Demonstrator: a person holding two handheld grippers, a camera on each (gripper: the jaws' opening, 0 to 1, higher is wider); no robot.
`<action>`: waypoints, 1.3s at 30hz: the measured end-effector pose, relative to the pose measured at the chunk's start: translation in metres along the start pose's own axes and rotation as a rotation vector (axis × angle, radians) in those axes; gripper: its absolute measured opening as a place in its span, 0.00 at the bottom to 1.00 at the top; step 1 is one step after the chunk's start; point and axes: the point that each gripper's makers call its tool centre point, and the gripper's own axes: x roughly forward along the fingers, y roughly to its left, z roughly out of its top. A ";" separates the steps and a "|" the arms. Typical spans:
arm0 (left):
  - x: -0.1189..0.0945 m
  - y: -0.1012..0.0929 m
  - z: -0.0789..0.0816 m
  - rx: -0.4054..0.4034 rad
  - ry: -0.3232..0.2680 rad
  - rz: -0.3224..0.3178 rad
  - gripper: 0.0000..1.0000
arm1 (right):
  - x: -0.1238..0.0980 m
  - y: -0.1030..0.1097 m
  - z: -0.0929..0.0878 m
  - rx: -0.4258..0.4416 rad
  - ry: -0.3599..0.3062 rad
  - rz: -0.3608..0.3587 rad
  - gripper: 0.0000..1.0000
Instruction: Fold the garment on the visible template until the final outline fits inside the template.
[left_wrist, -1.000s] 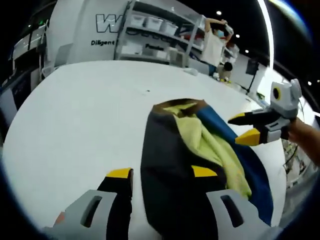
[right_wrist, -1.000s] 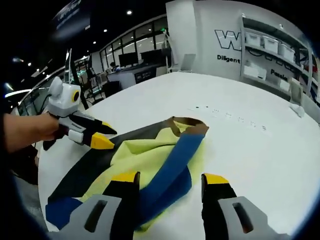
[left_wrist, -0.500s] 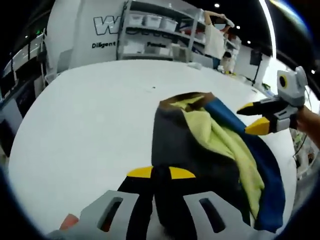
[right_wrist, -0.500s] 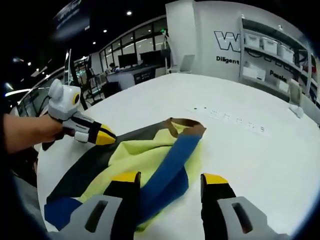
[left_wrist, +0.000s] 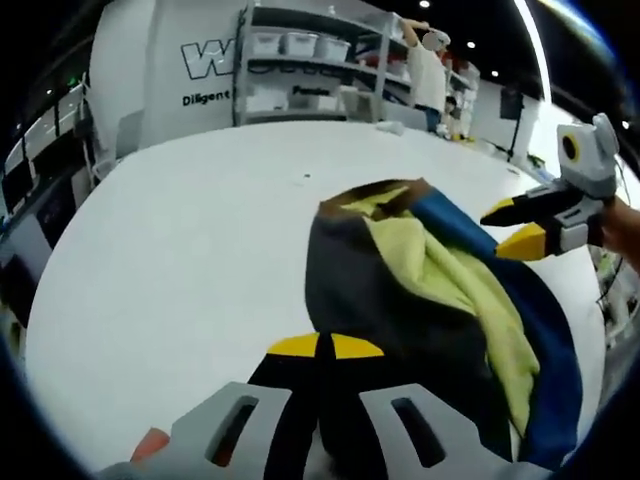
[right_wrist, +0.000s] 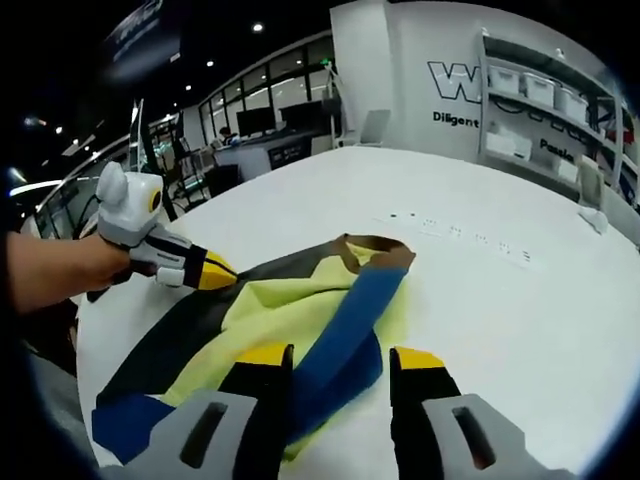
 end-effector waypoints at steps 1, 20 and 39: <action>0.000 0.000 0.000 -0.001 -0.001 -0.001 0.00 | 0.000 0.003 -0.001 0.009 0.005 0.014 0.28; 0.002 -0.001 0.000 0.001 0.006 -0.004 0.00 | 0.001 0.012 -0.004 0.001 0.024 0.039 0.00; 0.001 -0.001 -0.001 0.028 0.019 -0.003 0.00 | -0.014 -0.030 -0.007 -0.026 0.051 -0.022 0.00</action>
